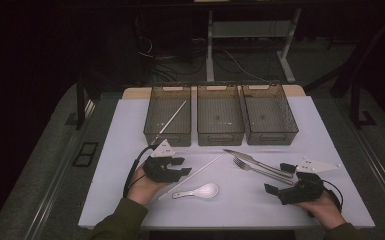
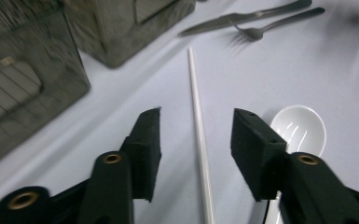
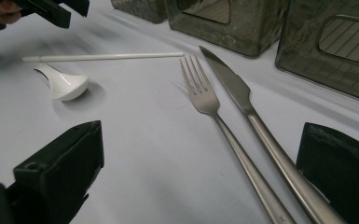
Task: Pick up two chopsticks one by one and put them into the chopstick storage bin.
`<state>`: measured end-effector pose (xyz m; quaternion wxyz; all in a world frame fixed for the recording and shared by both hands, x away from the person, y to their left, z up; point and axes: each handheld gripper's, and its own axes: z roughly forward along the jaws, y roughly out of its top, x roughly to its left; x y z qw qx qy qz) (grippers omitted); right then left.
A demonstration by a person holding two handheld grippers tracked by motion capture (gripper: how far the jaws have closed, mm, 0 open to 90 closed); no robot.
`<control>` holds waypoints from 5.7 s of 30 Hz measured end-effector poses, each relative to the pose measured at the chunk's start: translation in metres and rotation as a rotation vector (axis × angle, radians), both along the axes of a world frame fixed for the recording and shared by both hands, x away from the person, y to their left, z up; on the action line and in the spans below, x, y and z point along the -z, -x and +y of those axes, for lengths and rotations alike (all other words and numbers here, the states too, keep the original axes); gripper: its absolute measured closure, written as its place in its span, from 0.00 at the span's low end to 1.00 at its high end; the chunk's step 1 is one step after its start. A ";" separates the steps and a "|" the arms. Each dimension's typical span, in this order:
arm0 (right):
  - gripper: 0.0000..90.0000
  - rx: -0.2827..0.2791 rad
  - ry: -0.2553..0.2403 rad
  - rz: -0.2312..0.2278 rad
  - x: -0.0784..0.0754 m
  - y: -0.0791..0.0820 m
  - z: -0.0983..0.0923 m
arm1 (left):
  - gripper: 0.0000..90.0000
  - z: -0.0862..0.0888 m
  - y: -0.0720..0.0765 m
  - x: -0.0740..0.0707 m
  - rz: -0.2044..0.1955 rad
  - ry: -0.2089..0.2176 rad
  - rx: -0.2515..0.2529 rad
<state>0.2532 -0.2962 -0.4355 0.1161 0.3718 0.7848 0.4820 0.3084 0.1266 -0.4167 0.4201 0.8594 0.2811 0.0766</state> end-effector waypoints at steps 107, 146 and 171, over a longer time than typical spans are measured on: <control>0.01 0.017 -0.006 0.000 0.000 0.000 -0.002 | 0.94 0.032 -0.043 -0.115 -0.176 0.173 -0.057; 0.01 0.010 -0.014 0.002 -0.001 0.000 -0.003 | 0.94 0.027 -0.176 -0.060 0.053 -0.099 -0.259; 0.01 0.006 -0.013 0.002 -0.001 0.000 -0.002 | 0.86 0.025 -0.186 -0.032 0.142 -0.216 -0.372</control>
